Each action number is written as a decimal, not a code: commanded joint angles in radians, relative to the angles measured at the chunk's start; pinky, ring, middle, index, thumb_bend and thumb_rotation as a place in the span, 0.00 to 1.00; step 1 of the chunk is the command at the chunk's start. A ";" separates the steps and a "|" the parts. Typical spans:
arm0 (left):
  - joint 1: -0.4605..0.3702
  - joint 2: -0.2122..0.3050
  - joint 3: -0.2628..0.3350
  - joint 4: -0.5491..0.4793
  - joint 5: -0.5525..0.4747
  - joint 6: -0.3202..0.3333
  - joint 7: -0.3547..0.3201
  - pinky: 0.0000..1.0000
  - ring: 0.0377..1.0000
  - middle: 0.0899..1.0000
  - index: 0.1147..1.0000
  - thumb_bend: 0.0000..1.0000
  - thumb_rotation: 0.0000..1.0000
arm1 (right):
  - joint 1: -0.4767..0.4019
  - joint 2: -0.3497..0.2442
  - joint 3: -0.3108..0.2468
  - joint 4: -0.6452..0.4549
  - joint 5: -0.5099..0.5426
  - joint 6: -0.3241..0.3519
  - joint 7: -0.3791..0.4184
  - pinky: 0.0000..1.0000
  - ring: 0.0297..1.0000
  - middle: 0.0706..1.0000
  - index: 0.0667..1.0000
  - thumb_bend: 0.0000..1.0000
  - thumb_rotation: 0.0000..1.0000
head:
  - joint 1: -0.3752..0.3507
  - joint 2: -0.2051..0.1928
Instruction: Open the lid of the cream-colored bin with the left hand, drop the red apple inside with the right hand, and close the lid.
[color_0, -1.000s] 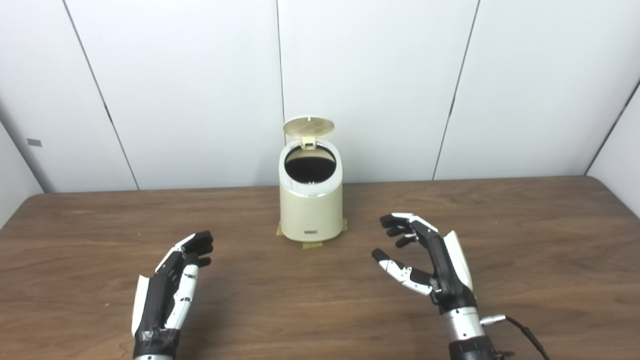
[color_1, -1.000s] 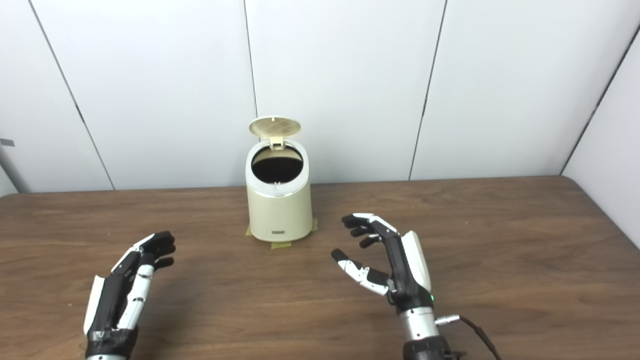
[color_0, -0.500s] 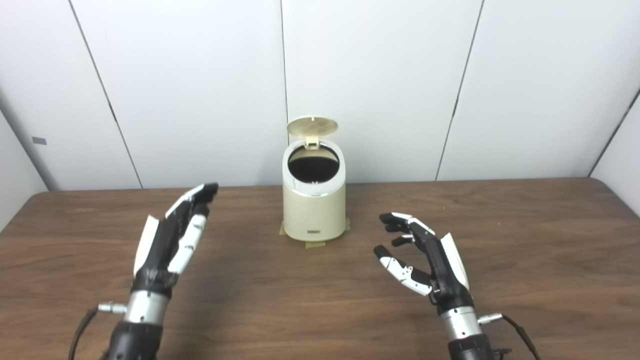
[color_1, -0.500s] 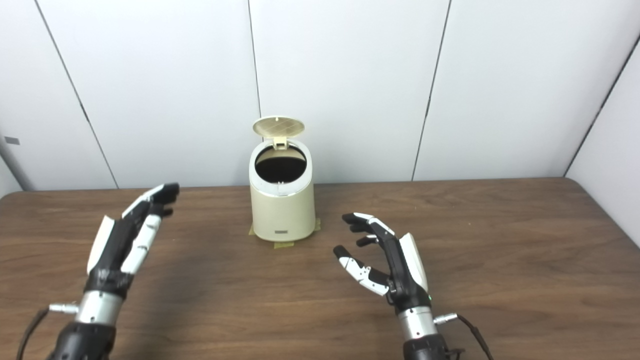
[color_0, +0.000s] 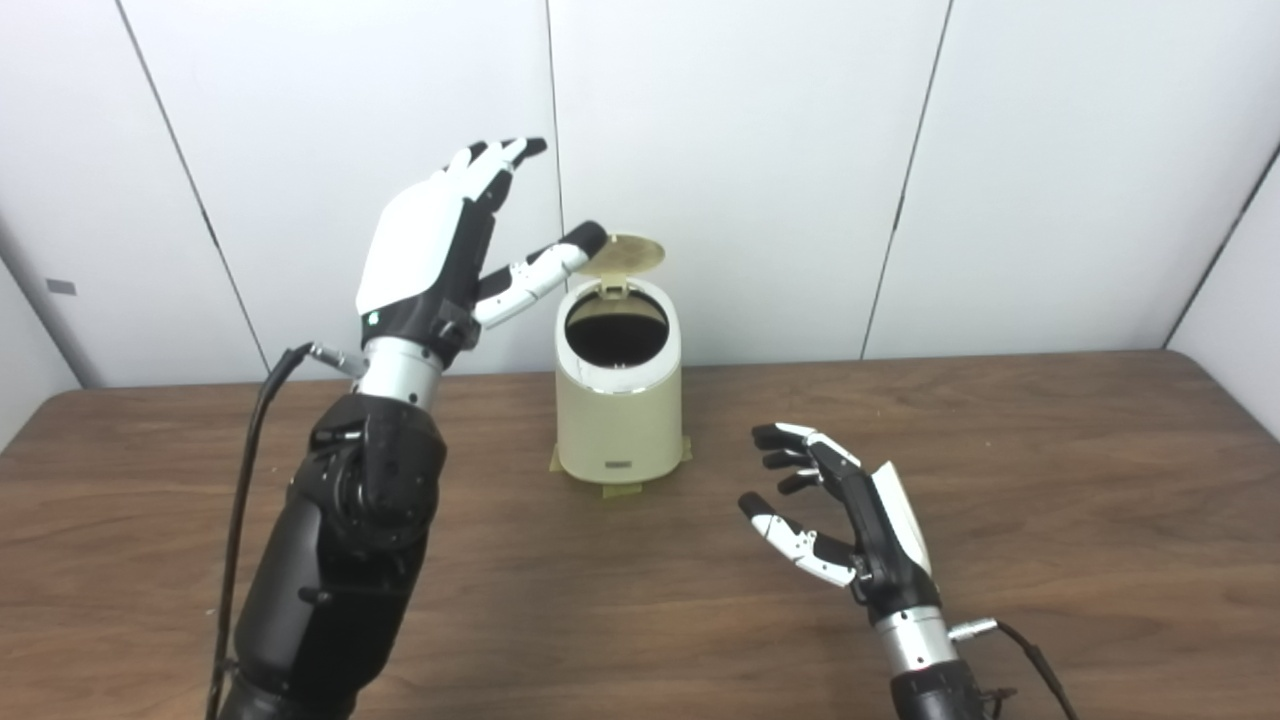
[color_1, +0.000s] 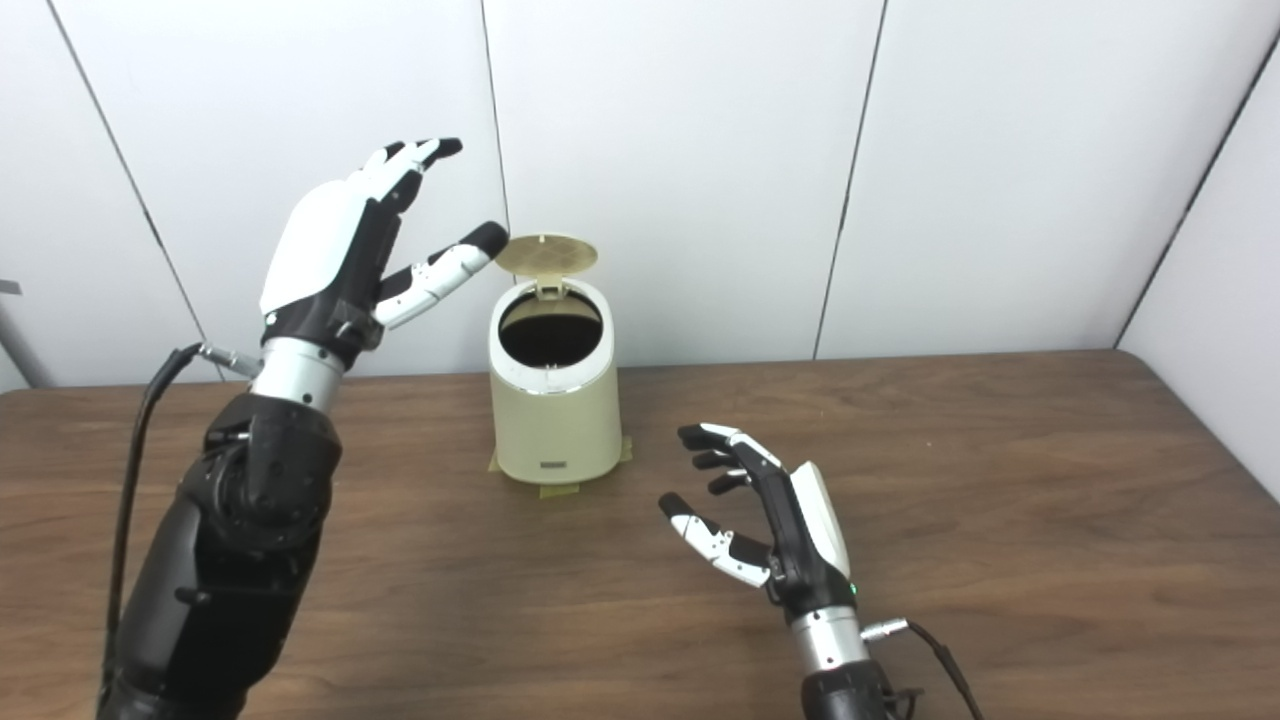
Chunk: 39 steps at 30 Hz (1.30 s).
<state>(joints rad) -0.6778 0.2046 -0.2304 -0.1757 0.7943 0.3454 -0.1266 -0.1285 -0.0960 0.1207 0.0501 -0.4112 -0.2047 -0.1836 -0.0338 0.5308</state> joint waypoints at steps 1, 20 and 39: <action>-0.103 0.013 -0.026 -0.008 0.070 0.008 -0.028 1.00 1.00 0.94 0.91 0.82 0.99 | -0.018 -0.009 -0.001 0.016 -0.017 -0.038 -0.011 0.58 0.69 0.72 0.71 0.21 0.40 | -0.002 0.000; -0.211 -0.017 -0.190 0.195 0.338 0.061 -0.216 1.00 1.00 0.91 0.89 1.00 0.99 | -0.016 -0.008 0.011 0.004 -0.055 -0.006 0.002 0.61 0.71 0.72 0.72 0.30 0.47 | 0.000 -0.007; -0.197 -0.027 -0.188 0.197 0.344 0.058 -0.232 1.00 1.00 0.89 0.87 1.00 1.00 | -0.020 -0.006 0.016 0.017 -0.075 -0.008 0.007 0.62 0.72 0.73 0.72 0.29 0.41 | -0.005 -0.011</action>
<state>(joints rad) -0.8265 0.1714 -0.4273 0.0564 1.1257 0.4119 -0.3667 -0.1361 -0.0961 0.1386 0.0552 -0.4837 -0.2000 -0.1706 -0.0383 0.5185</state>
